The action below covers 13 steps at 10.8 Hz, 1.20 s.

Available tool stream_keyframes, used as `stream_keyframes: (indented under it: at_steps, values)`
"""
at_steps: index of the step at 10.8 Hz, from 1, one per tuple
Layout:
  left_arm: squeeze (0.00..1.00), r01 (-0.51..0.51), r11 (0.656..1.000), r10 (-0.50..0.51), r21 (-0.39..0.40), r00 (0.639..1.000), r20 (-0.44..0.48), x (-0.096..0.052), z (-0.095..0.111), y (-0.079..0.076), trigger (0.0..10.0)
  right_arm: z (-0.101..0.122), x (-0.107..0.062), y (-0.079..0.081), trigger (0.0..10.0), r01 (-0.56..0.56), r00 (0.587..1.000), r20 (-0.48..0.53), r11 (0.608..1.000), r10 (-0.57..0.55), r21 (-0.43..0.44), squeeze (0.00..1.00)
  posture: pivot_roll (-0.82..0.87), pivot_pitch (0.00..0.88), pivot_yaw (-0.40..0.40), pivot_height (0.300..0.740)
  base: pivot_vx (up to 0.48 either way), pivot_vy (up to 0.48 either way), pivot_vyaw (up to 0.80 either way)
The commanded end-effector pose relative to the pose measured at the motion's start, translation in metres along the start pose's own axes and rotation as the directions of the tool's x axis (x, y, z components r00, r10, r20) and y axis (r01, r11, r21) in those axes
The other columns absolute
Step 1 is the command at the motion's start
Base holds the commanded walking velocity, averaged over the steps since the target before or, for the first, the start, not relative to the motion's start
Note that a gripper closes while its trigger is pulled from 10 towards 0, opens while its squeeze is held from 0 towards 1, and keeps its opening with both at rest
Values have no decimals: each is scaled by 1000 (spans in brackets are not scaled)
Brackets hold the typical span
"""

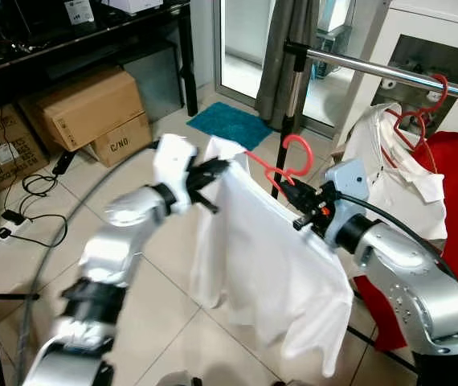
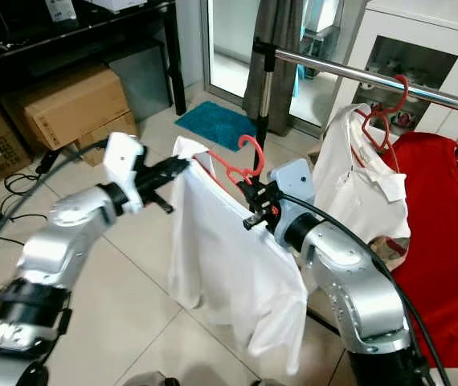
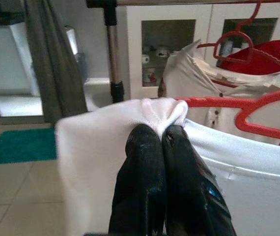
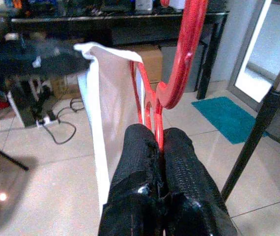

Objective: Hang hanger

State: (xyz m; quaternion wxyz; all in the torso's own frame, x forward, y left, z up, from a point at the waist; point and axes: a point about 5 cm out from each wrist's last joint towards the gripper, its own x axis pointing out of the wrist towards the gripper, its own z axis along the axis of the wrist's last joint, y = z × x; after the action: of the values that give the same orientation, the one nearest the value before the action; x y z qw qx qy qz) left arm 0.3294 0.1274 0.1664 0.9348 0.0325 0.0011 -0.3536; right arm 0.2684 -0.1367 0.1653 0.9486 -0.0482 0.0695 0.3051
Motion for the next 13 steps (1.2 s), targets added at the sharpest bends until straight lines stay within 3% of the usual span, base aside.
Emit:
stream_keyframes:
  at_steps: [1, 2, 3, 5, 6, 7, 9, 10, 11, 12, 13]
  values:
    - [0, -50, 998, 49, 26, 998, 30, -10, 12, 11, 0, -5, -4, 6, 0, -89, 996, -28, 996, 88, -22, 0, -16, 0, 41, 740, 0, 0, 0]
    - [0, -132, 989, 131, 59, 991, 25, -19, 18, 28, 0, -10, -11, 14, 0, -209, 977, -61, 977, 205, -50, 0, -13, 0, 39, 740, 0, 0, 0]
    - [0, -210, 973, 209, 91, 978, 21, -26, 23, 43, 0, -12, -17, 15, 0, -257, 965, -77, 965, 252, -50, 0, -10, 0, 36, 740, 0, 0, 0]
    - [0, -418, 865, 439, 278, 898, -15, -42, 32, 84, 0, -9, -31, 18, 0, -368, 928, -58, 930, 367, -8, 0, -14, 0, 42, 740, 0, 0, 0]
    - [0, -486, 805, 524, 339, 852, -23, -49, 32, 98, 0, -3, -36, 20, 0, -399, 917, 2, 916, 400, 40, 0, -19, 0, 47, 740, 0, 0, 0]
    - [0, -523, 774, 576, 357, 816, -53, -54, 25, 107, 0, 2, -39, 22, 0, -429, 903, 68, 900, 424, 81, 0, -26, 0, 56, 740, 0, 0, 0]
    - [0, -270, 921, 311, 281, 944, -112, -30, 8, 69, 0, 9, -25, 16, 0, -295, 950, 150, 946, 275, 135, 0, -29, 0, 59, 740, 0, 0, 0]
    - [0, 31, 978, 6, 208, 985, -171, -17, -10, 21, 0, 11, -7, -4, 0, -45, 981, 192, 968, -3, 245, 0, -28, 0, 57, 740, 0, 0, 0]
    - [0, 314, 944, -291, 105, 938, -190, -24, -21, -19, 0, 6, -2, -18, 0, 132, 962, 181, 929, -203, 345, 0, -27, 0, 53, 740, 0, 0, 0]
    - [0, 428, 904, -418, 15, 890, -179, -35, -24, -39, 0, -3, -3, -26, 0, 232, 945, 143, 911, -294, 341, 0, -23, 0, 50, 740, 0, 0, 0]
    - [0, 468, 883, -466, -30, 867, -180, -43, -24, -46, 0, -9, -5, -31, 0, 287, 933, 118, 900, -341, 328, 0, -16, 0, 44, 740, 0, 0, 0]
